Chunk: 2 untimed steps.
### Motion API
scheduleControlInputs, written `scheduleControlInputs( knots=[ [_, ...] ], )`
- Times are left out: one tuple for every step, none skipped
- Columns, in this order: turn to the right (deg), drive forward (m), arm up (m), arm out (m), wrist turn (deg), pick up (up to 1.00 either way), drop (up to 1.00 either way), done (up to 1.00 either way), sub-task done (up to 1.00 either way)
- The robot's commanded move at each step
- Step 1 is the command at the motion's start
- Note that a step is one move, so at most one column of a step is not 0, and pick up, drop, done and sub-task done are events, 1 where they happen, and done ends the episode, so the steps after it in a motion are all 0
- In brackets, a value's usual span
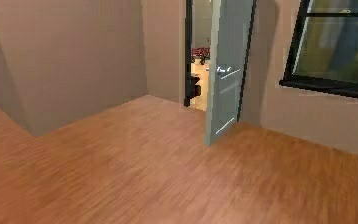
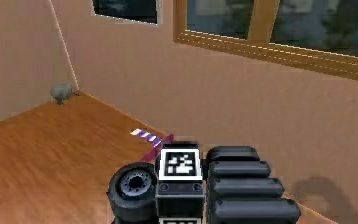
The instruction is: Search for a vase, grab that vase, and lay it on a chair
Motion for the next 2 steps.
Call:
scheduleControlInputs(
  knots=[
    [-36.0,0.00,0.00,0.00,0.0,0.00,0.00,0.00,0.00],
    [45.0,0.00,0.00,0.00,0.0,0.00,0.00,0.00,0.00]
  ],
)
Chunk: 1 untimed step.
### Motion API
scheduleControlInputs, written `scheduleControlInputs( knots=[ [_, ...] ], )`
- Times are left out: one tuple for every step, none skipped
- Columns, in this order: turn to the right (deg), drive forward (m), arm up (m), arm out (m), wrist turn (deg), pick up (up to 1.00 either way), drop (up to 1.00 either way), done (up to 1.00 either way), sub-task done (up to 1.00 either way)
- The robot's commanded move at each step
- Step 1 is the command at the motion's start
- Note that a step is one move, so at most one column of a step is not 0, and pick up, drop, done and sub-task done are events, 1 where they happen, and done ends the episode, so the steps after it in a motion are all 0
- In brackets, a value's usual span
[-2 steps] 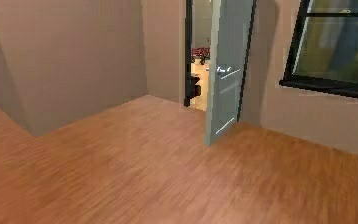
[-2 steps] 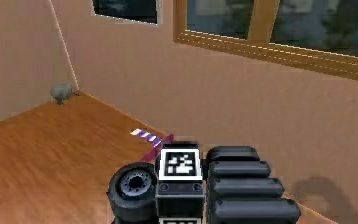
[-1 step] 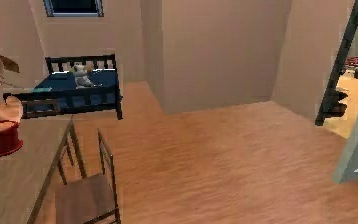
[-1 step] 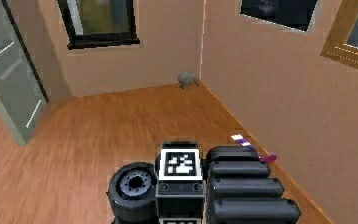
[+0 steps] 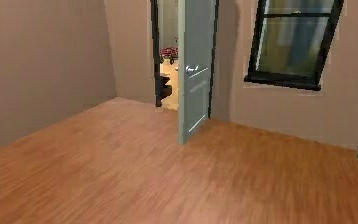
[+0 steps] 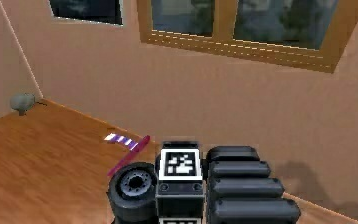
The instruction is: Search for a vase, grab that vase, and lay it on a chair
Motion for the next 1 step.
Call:
scheduleControlInputs(
  knots=[
    [45.0,0.00,0.00,0.00,0.0,0.00,0.00,0.00,0.00]
  ],
)
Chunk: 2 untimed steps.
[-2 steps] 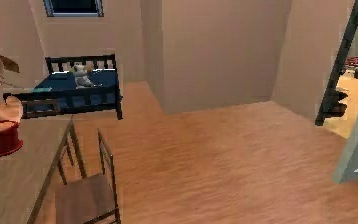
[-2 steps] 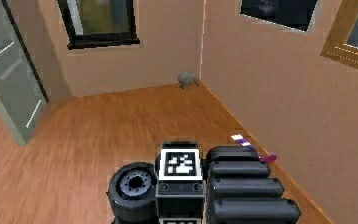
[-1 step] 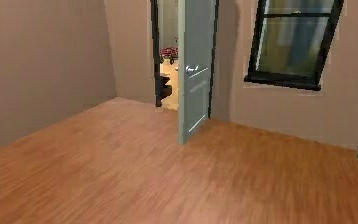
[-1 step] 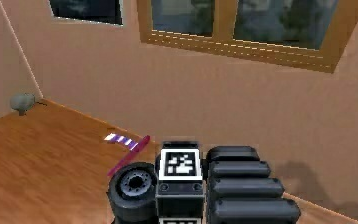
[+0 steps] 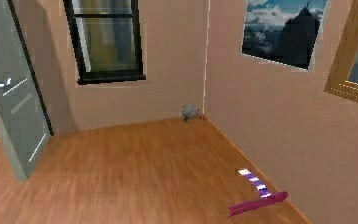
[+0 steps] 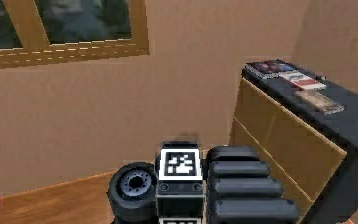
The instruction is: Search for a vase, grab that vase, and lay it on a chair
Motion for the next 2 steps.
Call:
scheduleControlInputs(
  knots=[
    [45.0,0.00,0.00,0.00,0.0,0.00,0.00,0.00,0.00],
    [39.0,0.00,0.00,0.00,0.0,0.00,0.00,0.00,0.00]
  ],
)
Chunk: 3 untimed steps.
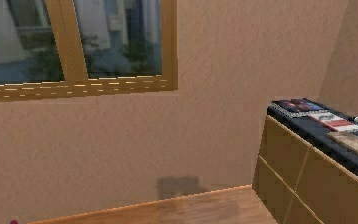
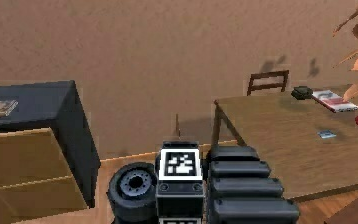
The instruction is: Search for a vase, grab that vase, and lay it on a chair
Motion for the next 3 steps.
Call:
scheduleControlInputs(
  knots=[
    [0.0,0.00,0.00,0.48,0.0,0.00,0.00,0.00,0.00],
    [0.0,0.00,0.00,0.00,45.0,0.00,0.00,0.00,0.00],
    [0.0,0.00,0.00,0.00,45.0,0.00,0.00,0.00,0.00]
  ],
)
